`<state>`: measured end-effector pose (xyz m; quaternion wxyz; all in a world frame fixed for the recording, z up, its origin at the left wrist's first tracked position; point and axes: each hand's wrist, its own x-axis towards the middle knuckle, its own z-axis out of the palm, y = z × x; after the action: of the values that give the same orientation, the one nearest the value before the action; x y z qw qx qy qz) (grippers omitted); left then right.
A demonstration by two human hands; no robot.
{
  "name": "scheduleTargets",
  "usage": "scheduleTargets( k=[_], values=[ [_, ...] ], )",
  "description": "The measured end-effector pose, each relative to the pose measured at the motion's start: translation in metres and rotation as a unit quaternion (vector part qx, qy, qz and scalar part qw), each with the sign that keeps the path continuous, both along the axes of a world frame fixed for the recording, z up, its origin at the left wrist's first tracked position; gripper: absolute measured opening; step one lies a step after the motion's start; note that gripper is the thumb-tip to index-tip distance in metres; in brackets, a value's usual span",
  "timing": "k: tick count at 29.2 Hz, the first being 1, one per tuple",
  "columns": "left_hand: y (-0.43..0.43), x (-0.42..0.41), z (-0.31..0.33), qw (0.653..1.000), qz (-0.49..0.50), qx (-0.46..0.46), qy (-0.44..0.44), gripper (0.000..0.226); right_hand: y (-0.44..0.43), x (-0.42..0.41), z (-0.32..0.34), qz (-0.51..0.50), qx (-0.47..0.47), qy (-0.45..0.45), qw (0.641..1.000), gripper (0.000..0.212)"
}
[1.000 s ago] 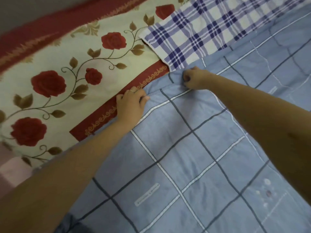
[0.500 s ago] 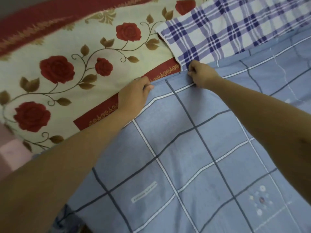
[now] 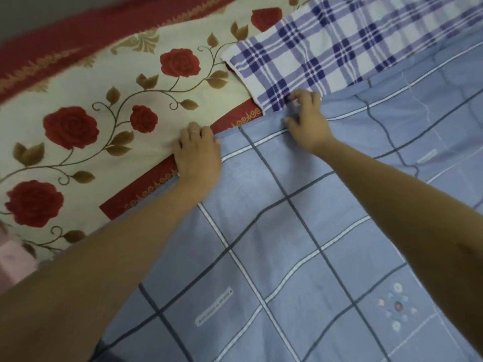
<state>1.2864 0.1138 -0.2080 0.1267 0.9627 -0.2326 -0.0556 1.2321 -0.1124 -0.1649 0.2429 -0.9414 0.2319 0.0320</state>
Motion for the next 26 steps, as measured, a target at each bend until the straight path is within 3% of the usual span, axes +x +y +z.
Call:
scheduleTargets(
  k=[2, 5, 8, 11, 15, 17, 19, 22, 26],
  values=[
    [-0.005, -0.002, 0.003, 0.999, -0.013, 0.021, -0.022, 0.043, -0.019, -0.022, 0.007, -0.038, -0.048, -0.028, 0.998, 0.038],
    [-0.023, -0.003, 0.005, 0.995, -0.081, -0.004, -0.065, 0.046, -0.056, -0.054, 0.003, -0.195, -0.120, 0.051, 0.972, 0.055],
    [-0.054, 0.001, 0.003, 0.992, -0.103, -0.028, -0.074, 0.041, -0.080, -0.070, -0.004, -0.356, -0.042, 0.134, 0.924, 0.069],
    [-0.078, 0.003, -0.001, 0.997, -0.042, -0.019, -0.054, 0.034, -0.087, -0.070, -0.023, -0.310, -0.027, 0.206, 0.928, 0.066],
    [-0.107, 0.007, -0.004, 0.993, 0.074, -0.088, -0.020, 0.024, -0.106, -0.046, -0.041, -0.291, -0.050, 0.200, 0.934, 0.065],
    [-0.128, 0.014, -0.002, 0.978, 0.013, -0.198, -0.059, 0.022, -0.127, -0.037, -0.049, -0.275, -0.071, 0.180, 0.942, 0.065],
    [-0.159, 0.032, 0.001, 0.959, -0.082, -0.246, -0.118, 0.020, -0.143, -0.032, -0.055, -0.272, -0.109, 0.127, 0.948, 0.061],
    [-0.215, 0.066, 0.015, 0.964, -0.123, -0.211, -0.108, 0.033, -0.145, -0.032, -0.061, -0.269, -0.153, 0.017, 0.951, 0.051],
    [-0.263, 0.087, -0.007, 0.981, -0.155, -0.103, -0.053, 0.051, -0.162, -0.037, -0.065, -0.240, -0.178, -0.052, 0.953, 0.047]
  ],
)
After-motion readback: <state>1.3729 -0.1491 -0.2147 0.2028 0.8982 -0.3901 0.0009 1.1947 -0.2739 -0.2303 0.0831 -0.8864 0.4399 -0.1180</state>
